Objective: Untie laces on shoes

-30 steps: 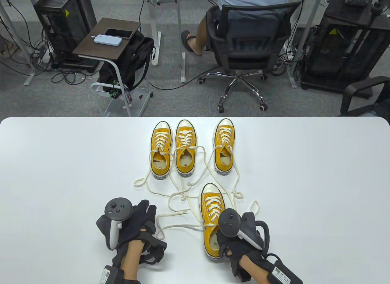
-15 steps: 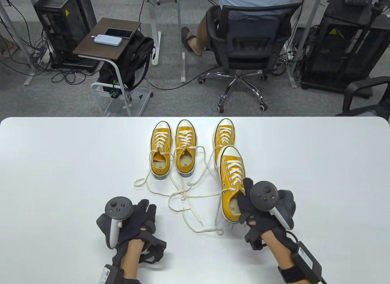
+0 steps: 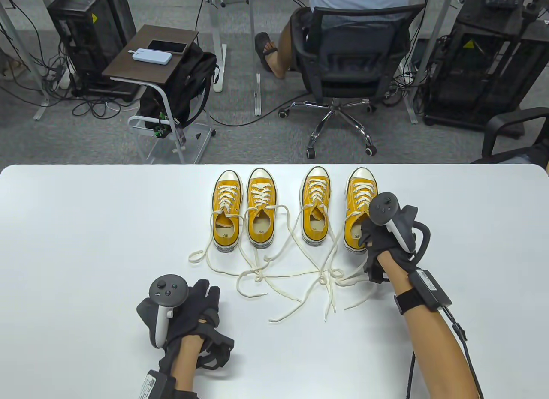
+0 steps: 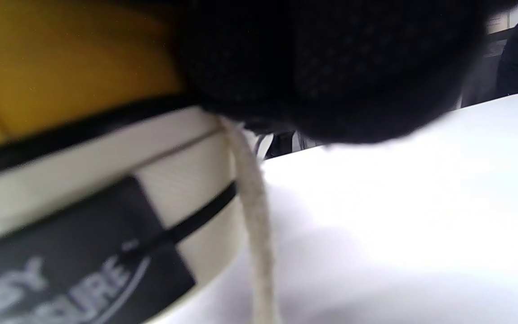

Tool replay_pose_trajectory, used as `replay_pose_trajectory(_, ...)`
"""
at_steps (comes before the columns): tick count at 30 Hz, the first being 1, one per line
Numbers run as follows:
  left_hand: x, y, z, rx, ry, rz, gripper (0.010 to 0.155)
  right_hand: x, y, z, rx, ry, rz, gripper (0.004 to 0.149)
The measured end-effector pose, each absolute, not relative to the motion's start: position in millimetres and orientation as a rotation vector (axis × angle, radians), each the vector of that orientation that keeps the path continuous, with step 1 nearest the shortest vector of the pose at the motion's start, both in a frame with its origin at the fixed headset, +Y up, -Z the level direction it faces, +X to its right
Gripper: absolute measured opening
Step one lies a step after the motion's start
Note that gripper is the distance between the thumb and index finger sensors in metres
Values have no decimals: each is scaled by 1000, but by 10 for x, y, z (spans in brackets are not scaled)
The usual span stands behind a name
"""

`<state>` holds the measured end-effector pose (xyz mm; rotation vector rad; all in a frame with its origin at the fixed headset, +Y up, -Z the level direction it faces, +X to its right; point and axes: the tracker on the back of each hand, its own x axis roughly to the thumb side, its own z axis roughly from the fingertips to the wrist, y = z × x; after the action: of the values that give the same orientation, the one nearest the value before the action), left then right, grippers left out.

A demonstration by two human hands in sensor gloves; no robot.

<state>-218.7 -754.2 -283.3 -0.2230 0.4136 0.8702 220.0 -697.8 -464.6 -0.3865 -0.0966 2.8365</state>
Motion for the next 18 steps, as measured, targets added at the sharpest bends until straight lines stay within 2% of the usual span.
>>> replay_pose_trajectory(9,-2176,-7565,-2860,-252,421,853,64,2154,-7318,-5149,-453,-5,2817,55)
replay_pose_trajectory(14,-2134,-7561,-2885,-264,404,837,64,2221,-7478,-5202,-478,46,2822,57)
replay_pose_trajectory(18,-2065,-7541,-2895,-266,372,817,64,2301,-7493,-5135,-500,100,2760,66)
